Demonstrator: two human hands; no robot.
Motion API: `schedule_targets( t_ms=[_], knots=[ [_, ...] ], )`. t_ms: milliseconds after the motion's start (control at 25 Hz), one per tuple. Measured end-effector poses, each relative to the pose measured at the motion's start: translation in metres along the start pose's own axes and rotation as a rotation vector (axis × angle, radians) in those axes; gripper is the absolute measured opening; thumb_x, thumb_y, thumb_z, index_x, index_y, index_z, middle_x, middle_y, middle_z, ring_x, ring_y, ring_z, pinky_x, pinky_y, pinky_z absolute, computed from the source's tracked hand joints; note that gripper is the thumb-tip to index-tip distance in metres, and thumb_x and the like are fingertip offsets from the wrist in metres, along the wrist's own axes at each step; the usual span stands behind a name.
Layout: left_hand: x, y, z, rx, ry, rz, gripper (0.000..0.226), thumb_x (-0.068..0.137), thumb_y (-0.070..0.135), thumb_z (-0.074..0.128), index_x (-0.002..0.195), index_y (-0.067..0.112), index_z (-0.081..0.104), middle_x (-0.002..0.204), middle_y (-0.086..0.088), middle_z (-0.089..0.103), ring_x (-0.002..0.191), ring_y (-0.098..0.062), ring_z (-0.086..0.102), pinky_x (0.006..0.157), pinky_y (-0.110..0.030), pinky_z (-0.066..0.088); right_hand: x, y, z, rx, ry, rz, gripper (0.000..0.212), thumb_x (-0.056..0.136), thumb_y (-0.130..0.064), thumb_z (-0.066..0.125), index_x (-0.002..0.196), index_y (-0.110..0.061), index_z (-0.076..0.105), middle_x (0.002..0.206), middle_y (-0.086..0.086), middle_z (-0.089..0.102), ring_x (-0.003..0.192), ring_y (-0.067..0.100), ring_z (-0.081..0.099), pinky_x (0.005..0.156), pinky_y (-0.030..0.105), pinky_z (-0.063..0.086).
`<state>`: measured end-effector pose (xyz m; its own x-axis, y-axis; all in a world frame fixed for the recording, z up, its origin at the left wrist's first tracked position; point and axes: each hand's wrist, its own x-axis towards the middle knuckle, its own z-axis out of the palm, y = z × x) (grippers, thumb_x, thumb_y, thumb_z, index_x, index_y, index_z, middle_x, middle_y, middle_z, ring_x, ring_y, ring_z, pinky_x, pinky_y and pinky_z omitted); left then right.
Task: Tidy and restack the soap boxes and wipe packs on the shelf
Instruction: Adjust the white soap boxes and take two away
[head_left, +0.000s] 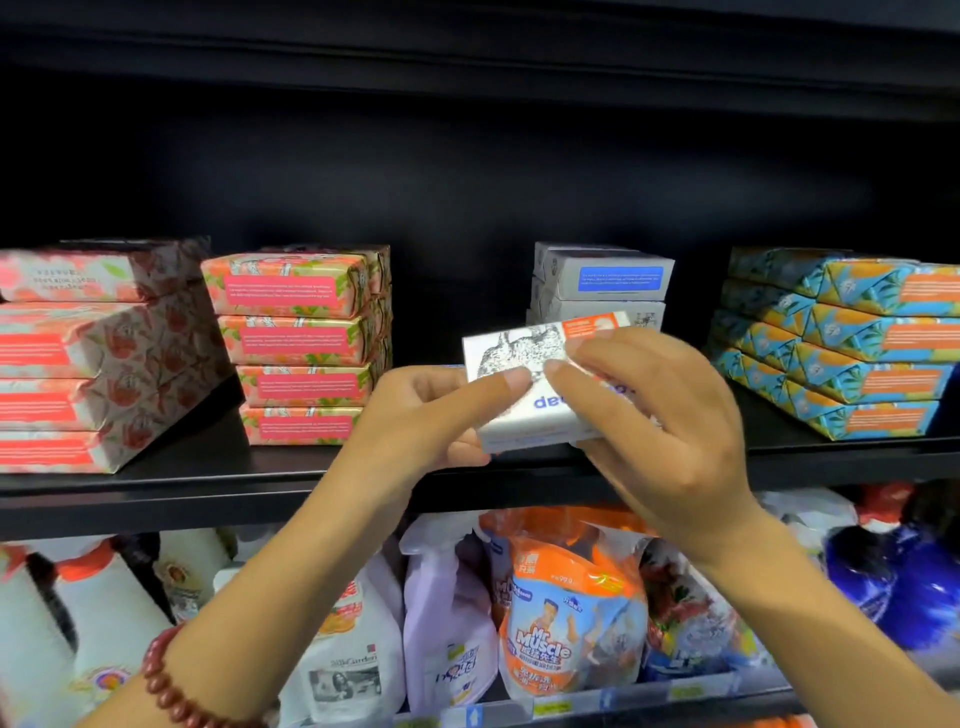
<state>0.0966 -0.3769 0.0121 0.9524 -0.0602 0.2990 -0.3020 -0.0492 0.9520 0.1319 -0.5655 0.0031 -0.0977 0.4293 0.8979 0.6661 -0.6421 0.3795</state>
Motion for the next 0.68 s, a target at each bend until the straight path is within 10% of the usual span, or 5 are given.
schedule_targets(
  t_ms=[200,360,680],
  knots=[
    [-0.008,-0.008,-0.008,-0.078,0.163,0.157,0.03,0.067,0.027,0.081,0.087,0.006,0.073,0.083,-0.006,0.075,0.077,-0.018,0.072,0.061,-0.022,0.056,0.002,-0.003,-0.009,0.313,-0.193,0.321,0.06,0.078,-0.042,0.067,0.124,-0.006,0.055,0.127,0.005,0.052,0.12,0.015,0.046,0.103,0.023,0.035],
    [-0.01,-0.009,-0.012,0.029,0.094,0.288,0.035,0.073,0.027,0.08,0.104,0.015,0.069,0.099,0.001,0.074,0.092,-0.017,0.07,0.073,-0.024,0.056,0.015,-0.003,-0.015,0.63,-0.272,0.725,0.072,0.069,-0.048,0.072,0.132,-0.03,0.042,0.121,-0.024,0.051,0.113,-0.007,0.05,0.094,0.01,0.039],
    [-0.01,-0.009,-0.017,0.001,0.015,0.247,0.074,0.047,0.053,0.083,0.111,0.021,0.064,0.104,0.003,0.072,0.097,-0.013,0.067,0.074,-0.02,0.052,0.015,-0.014,-0.016,0.545,-0.103,0.462,0.029,0.071,0.0,0.072,0.097,-0.009,0.06,0.099,-0.01,0.056,0.096,-0.001,0.053,0.082,0.013,0.042]
  ],
)
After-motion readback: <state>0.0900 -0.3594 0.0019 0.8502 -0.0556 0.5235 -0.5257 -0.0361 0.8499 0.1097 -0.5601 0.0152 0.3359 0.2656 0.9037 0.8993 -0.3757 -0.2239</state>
